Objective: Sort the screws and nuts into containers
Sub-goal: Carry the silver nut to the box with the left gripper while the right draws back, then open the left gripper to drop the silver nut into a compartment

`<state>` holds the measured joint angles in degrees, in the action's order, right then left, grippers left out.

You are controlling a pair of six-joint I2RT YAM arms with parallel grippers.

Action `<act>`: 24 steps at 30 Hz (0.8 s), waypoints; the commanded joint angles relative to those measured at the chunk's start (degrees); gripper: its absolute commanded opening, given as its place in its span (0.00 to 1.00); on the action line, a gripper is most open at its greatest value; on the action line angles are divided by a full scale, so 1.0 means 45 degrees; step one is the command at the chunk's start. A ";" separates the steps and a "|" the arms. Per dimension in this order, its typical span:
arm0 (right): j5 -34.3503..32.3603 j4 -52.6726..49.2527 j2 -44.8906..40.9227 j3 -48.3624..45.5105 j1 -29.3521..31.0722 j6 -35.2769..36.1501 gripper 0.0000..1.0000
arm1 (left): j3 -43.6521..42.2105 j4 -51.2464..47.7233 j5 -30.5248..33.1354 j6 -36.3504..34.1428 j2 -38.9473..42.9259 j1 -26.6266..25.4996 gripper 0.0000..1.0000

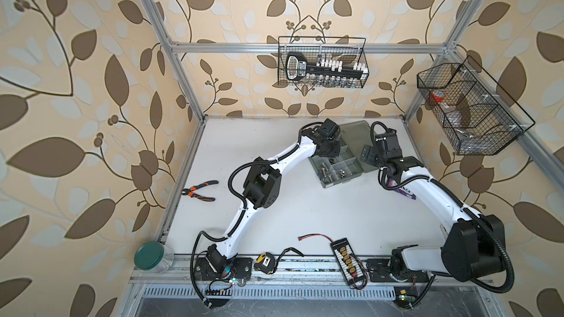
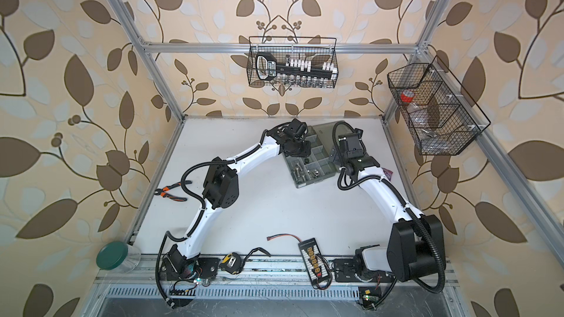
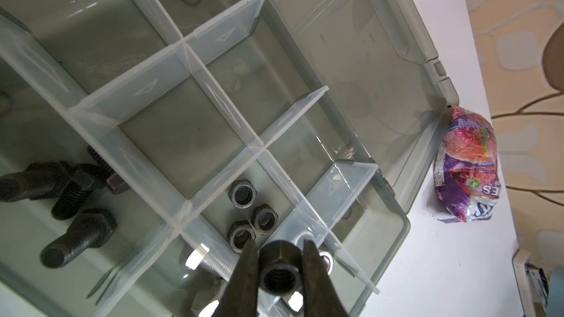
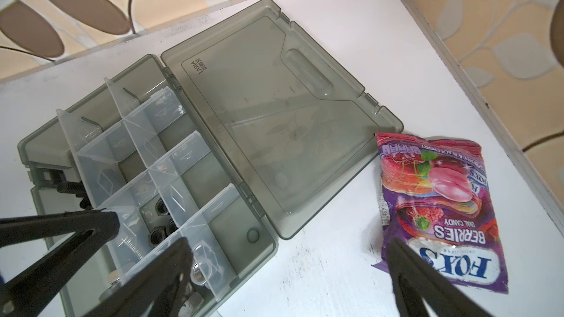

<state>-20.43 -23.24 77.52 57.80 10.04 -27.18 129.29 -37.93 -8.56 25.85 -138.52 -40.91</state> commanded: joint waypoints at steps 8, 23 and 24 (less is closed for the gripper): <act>0.0245 0.0051 -0.0347 0.0011 -0.0039 0.0095 1.00 | 0.0582 -0.0069 0.0187 -0.0129 0.0077 -0.0021 0.40; 0.0002 0.0539 -0.1134 -0.0408 -0.0044 0.0182 1.00 | -0.2176 0.0871 0.1741 -0.0282 0.3369 0.0008 0.55; -0.0044 0.0608 -0.1227 -0.0462 -0.0041 0.0181 1.00 | -0.2537 0.0987 0.2061 -0.0293 0.3781 0.0004 0.59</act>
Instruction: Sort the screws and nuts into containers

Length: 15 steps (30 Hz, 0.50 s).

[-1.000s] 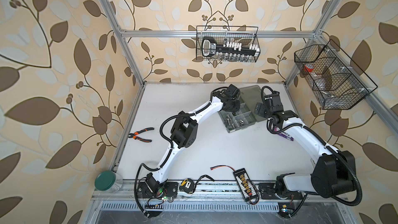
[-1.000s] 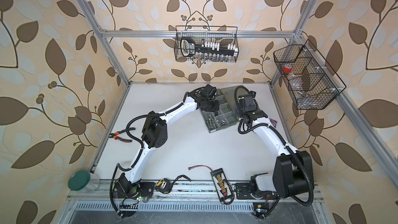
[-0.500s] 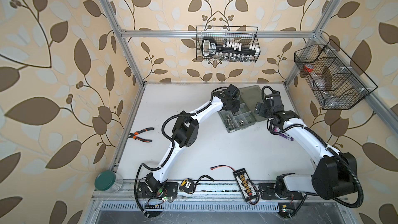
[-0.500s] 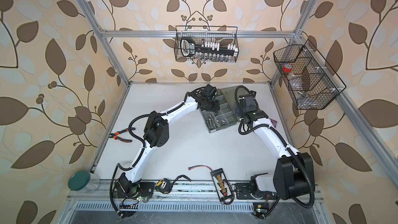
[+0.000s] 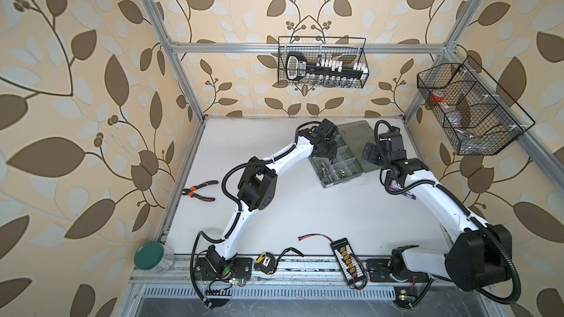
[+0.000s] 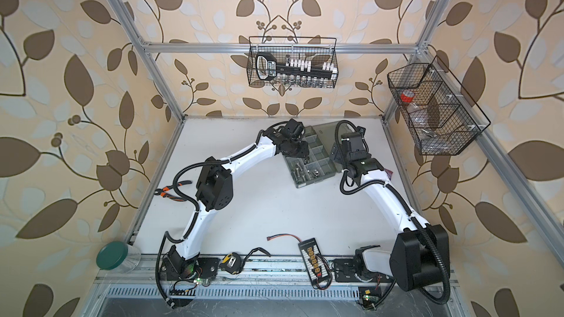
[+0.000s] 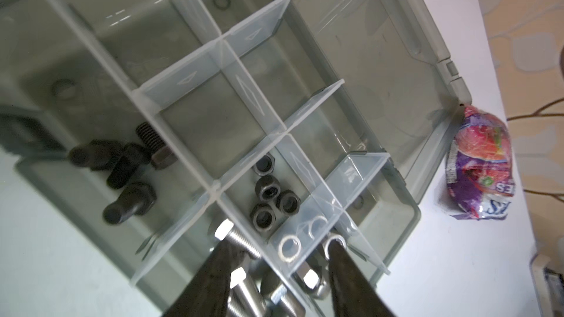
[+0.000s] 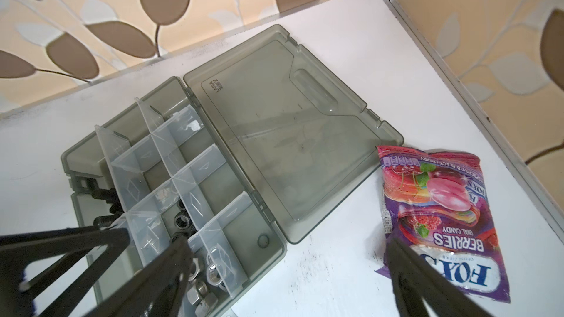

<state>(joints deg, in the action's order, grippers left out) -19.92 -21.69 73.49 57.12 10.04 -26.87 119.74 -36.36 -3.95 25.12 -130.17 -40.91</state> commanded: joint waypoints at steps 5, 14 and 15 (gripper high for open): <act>-0.0330 0.0474 -0.0660 -0.0525 -0.0043 0.0148 1.00 | -0.3141 0.1311 0.2457 -0.0005 0.3967 0.0160 0.80; -0.0859 0.0773 -0.1241 -0.0848 -0.0044 0.0206 1.00 | -0.8205 0.2634 0.4139 0.0832 0.8085 0.1623 0.99; -0.1015 0.0764 -0.1318 -0.0894 -0.0044 0.0227 1.00 | -0.8836 0.2818 0.4275 0.0942 0.8636 0.1903 0.99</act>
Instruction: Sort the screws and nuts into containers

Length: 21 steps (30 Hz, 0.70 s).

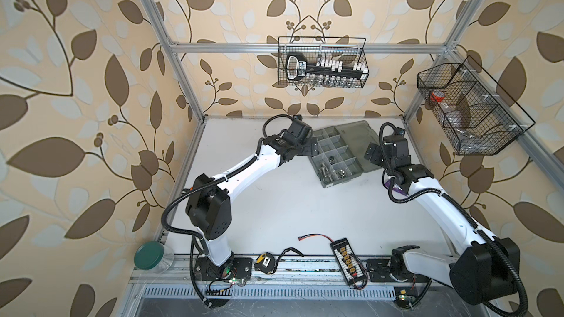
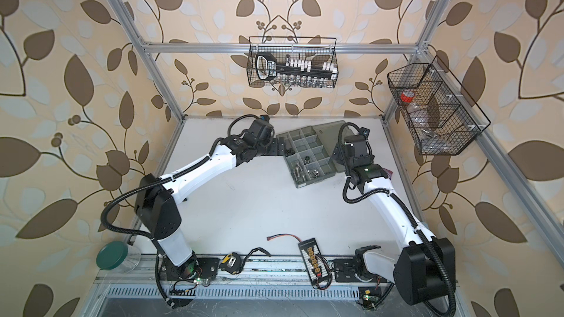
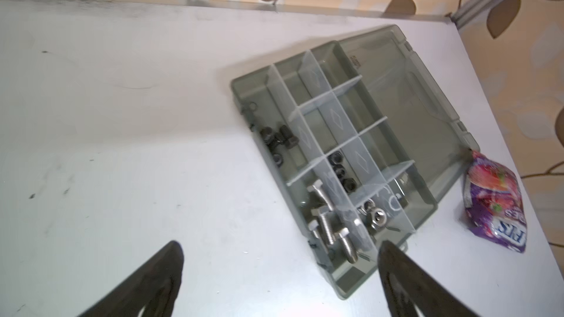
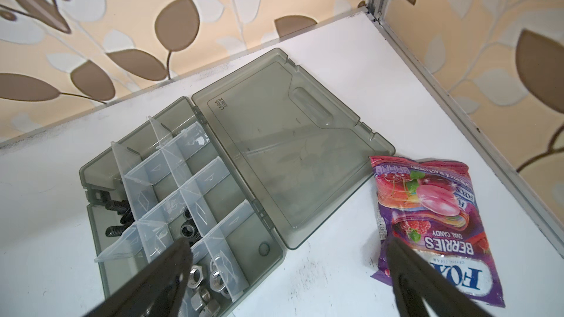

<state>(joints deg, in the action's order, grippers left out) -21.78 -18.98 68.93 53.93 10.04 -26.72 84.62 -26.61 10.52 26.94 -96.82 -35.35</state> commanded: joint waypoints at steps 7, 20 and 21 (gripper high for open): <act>-0.1404 0.0475 -0.0929 -0.0585 -0.0037 0.0236 1.00 | -0.4634 0.1311 0.2489 0.0672 0.4977 0.2800 0.99; -0.3252 0.1582 -0.1421 -0.1424 -0.0042 0.0411 1.00 | -0.8428 0.3142 0.6311 -0.1000 0.8228 0.4477 0.99; -0.3469 0.1948 -0.1510 -0.1694 -0.0029 0.0584 1.00 | -0.8643 0.3370 0.6527 -0.1132 0.8233 0.4556 0.99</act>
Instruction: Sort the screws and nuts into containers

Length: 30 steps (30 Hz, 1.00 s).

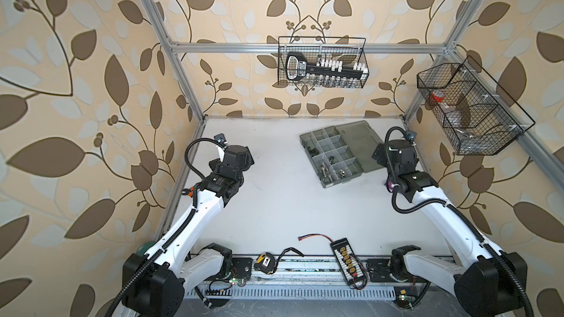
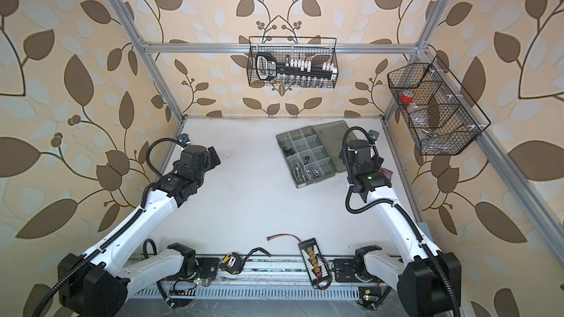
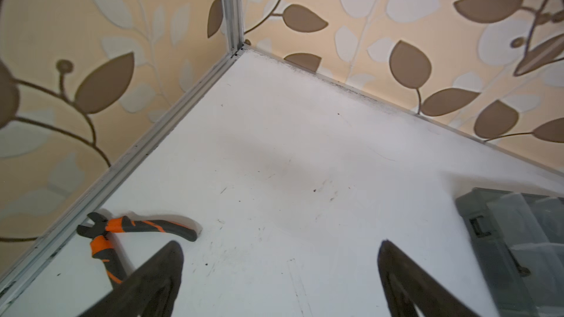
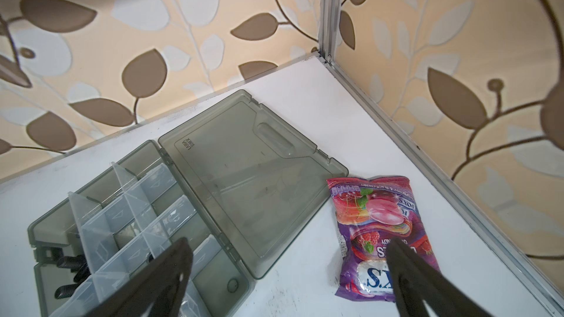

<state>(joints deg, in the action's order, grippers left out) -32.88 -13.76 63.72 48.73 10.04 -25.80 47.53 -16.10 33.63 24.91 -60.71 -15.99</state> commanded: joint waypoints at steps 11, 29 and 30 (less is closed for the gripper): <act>-0.0896 0.4943 -0.1532 -0.3544 -0.0027 0.2546 1.00 | -0.3508 0.5097 0.2181 -0.2234 0.0548 0.1447 0.99; -0.0470 1.1451 -0.0828 -0.7084 -0.0027 0.3516 1.00 | -0.6717 1.1626 -0.1879 -0.4567 -0.0945 0.2564 0.99; -0.0513 1.1688 -0.0807 -0.7214 -0.0054 0.3556 1.00 | -0.6656 1.1590 -0.2093 -0.4495 -0.1097 0.2588 0.99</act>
<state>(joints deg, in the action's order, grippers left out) -34.11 31.92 59.64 17.89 10.04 -10.85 17.56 28.60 28.16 6.85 -64.23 -5.15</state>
